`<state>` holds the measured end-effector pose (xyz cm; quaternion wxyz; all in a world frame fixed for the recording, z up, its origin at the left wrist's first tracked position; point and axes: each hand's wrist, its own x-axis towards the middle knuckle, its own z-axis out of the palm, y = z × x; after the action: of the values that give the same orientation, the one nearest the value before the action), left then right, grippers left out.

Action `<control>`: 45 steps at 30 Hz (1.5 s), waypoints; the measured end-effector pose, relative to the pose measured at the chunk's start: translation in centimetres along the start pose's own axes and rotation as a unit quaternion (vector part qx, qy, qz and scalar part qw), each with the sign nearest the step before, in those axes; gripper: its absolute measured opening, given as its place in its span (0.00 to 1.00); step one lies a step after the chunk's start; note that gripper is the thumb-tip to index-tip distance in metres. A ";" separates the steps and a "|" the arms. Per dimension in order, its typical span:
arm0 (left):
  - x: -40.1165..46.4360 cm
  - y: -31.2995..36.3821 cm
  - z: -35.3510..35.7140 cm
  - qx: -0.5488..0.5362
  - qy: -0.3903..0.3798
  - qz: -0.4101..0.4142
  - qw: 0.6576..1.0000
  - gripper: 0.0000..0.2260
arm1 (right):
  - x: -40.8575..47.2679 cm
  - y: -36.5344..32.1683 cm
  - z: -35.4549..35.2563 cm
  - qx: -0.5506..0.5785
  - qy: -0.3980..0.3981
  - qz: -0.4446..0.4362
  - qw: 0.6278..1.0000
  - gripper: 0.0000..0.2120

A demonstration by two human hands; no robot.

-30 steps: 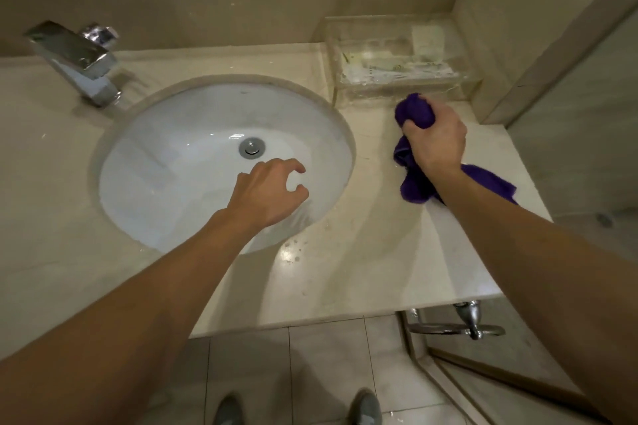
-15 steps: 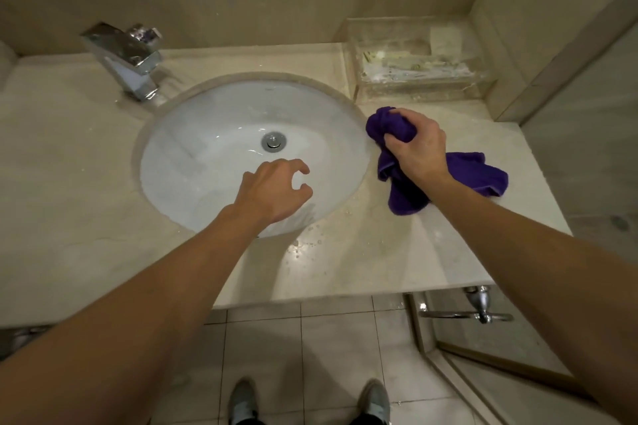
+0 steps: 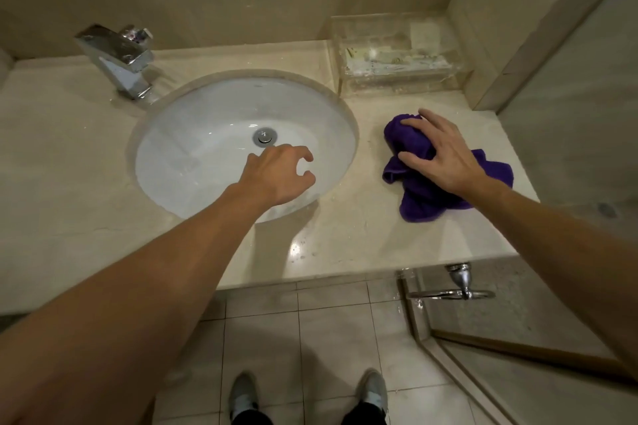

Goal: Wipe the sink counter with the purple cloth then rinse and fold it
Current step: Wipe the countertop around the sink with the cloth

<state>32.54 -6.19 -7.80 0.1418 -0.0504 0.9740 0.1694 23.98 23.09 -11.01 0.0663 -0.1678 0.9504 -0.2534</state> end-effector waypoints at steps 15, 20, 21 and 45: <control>-3.9 -8.1 -1.6 -0.044 -0.011 0.009 0.999 0.19 | -7.7 -15.6 12.9 0.172 0.146 0.098 0.969 0.26; -5.8 -12.5 -2.1 -0.054 -0.012 -0.001 0.998 0.19 | -8.0 -23.3 17.4 0.175 0.164 0.128 0.962 0.25; -6.1 -13.1 -2.2 -0.054 -0.016 -0.002 0.998 0.19 | -8.0 -24.0 17.7 0.173 0.167 0.134 0.961 0.25; -15.2 -17.1 -1.2 -0.055 0.072 -0.173 0.981 0.19 | -8.3 -21.1 17.1 0.086 -0.014 -0.172 0.981 0.33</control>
<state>49.23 -21.83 -7.65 0.0953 -0.2378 0.9475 0.1913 41.38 0.96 -14.80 0.0488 -0.3263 0.8810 -0.3392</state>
